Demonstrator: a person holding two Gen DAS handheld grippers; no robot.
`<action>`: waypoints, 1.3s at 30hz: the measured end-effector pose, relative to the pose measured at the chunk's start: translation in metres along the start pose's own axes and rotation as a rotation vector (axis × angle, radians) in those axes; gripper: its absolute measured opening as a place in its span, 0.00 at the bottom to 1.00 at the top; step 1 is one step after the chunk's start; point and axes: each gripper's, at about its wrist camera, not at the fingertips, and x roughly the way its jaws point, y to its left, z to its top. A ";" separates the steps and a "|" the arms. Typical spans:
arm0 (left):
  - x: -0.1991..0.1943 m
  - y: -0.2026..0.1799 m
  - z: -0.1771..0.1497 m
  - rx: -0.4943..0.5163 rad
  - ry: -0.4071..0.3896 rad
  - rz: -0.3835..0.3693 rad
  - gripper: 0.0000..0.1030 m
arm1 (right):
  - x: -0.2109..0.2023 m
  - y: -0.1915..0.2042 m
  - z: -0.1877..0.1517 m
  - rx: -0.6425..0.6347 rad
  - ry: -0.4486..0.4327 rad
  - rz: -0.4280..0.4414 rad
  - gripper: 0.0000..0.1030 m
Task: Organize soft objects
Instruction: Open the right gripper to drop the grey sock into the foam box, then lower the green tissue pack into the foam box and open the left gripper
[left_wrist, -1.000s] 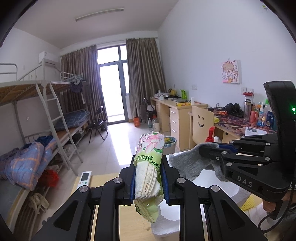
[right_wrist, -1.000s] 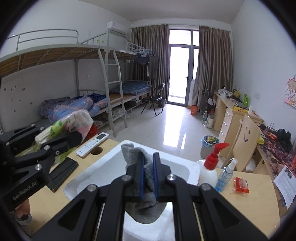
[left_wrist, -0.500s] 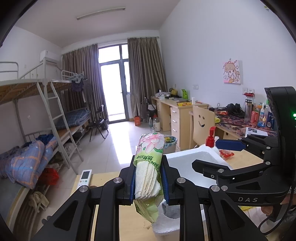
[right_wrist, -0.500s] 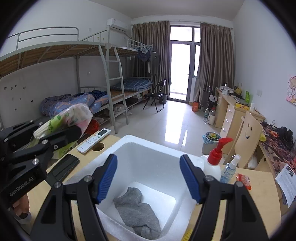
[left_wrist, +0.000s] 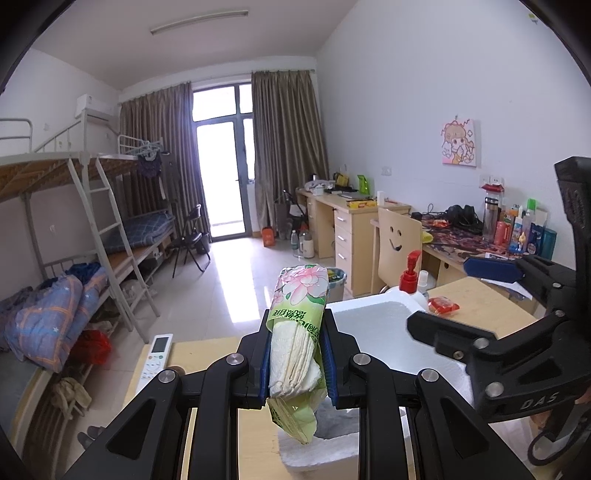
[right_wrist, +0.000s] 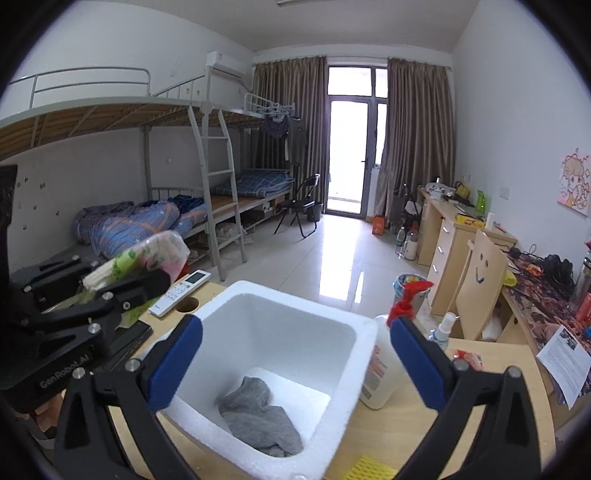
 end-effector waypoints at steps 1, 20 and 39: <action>0.001 -0.001 0.000 0.000 0.002 -0.003 0.23 | -0.001 -0.002 0.000 0.003 -0.001 -0.005 1.00; 0.015 -0.038 0.006 0.039 0.029 -0.102 0.23 | -0.041 -0.044 -0.016 0.060 -0.034 -0.109 1.00; 0.031 -0.045 0.006 0.032 0.082 -0.113 0.35 | -0.066 -0.065 -0.029 0.107 -0.056 -0.153 1.00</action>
